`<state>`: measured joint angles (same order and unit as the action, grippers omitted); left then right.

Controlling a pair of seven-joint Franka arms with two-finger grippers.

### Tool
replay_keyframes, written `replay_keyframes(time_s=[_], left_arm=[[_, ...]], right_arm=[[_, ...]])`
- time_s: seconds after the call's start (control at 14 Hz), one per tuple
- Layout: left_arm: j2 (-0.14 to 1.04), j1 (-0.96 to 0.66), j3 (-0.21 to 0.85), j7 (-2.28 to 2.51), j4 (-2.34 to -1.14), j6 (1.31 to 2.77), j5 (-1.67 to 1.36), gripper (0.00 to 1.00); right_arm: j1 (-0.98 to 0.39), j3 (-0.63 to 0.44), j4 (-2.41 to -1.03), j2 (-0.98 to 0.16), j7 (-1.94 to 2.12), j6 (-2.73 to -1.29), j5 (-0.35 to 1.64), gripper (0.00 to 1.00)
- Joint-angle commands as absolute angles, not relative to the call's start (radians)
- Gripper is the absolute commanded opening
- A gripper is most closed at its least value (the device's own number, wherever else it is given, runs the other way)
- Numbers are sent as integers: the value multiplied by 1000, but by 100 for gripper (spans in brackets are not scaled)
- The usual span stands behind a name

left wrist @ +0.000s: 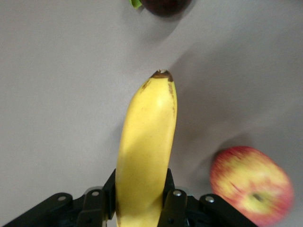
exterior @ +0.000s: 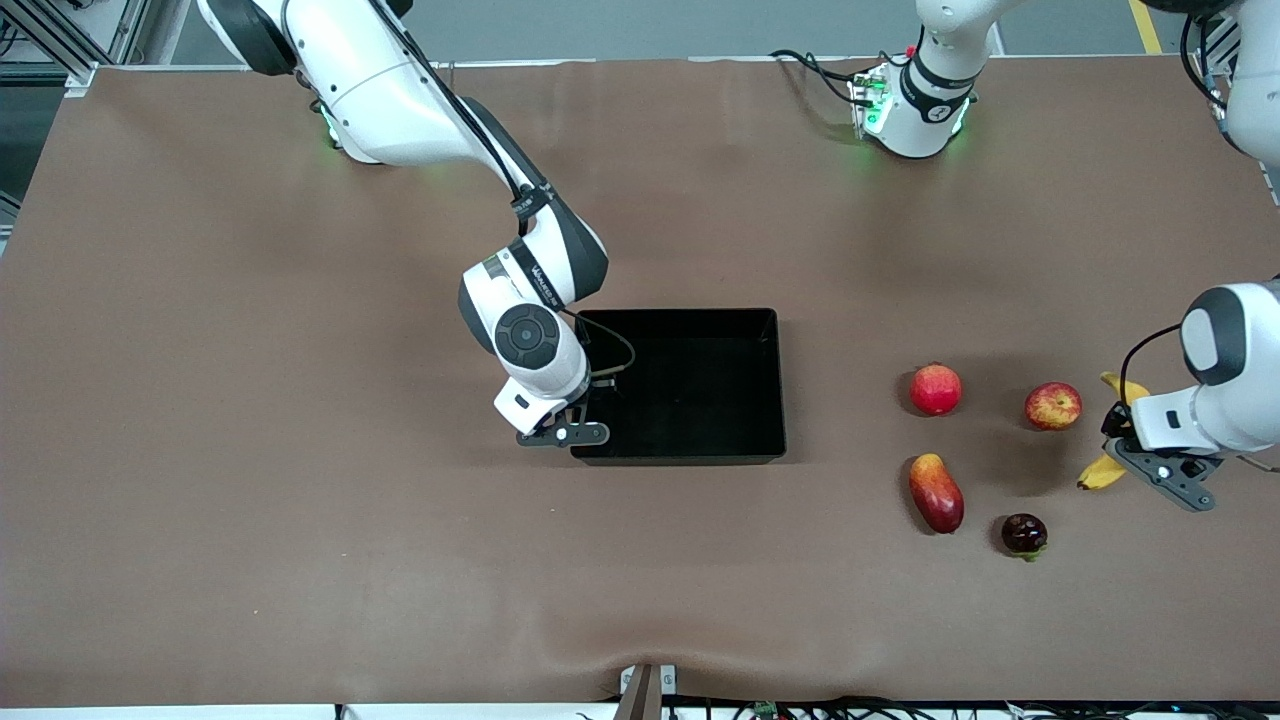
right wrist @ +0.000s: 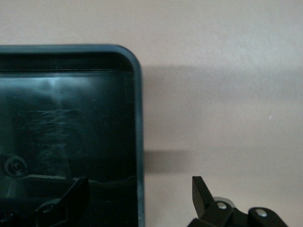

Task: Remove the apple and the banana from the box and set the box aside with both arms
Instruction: 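Place the banana by the fruits while the right gripper drags the tray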

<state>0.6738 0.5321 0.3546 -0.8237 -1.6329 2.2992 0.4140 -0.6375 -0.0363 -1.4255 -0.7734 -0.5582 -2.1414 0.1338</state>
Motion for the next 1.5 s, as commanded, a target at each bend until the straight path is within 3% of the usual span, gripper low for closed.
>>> replay_keyframes(time_s=[0.0, 0.29, 0.57, 0.64, 0.71, 0.93, 1.43], left_arm=[[733, 532, 362, -925, -1614, 2391, 442, 0], [804, 534, 362, -1061, -1566, 2441, 442, 0], [876, 528, 362, -1138, -1517, 2492, 437, 0], [880, 528, 362, -1141, -1517, 2511, 433, 19], [879, 525, 362, -1129, -1517, 2511, 425, 99], [833, 515, 383, -1060, -1520, 2462, 379, 100], [560, 518, 557, -490, -1525, 2015, 344, 100]], right_arm=[[-675, -46, -1428, -776, -649, -2134, 144, 0], [-667, -46, -1428, -766, -638, -2129, 143, 0], [-658, -46, -1427, -680, -583, -2095, 143, 0], [-634, -46, -1428, -646, -560, -2083, 144, 0], [-597, -46, -1427, -611, -519, -2047, 144, 0], [-415, -46, -1427, -519, -300, -1924, 175, 0], [45, -52, -1502, -499, 174, -1879, 193, 0]])
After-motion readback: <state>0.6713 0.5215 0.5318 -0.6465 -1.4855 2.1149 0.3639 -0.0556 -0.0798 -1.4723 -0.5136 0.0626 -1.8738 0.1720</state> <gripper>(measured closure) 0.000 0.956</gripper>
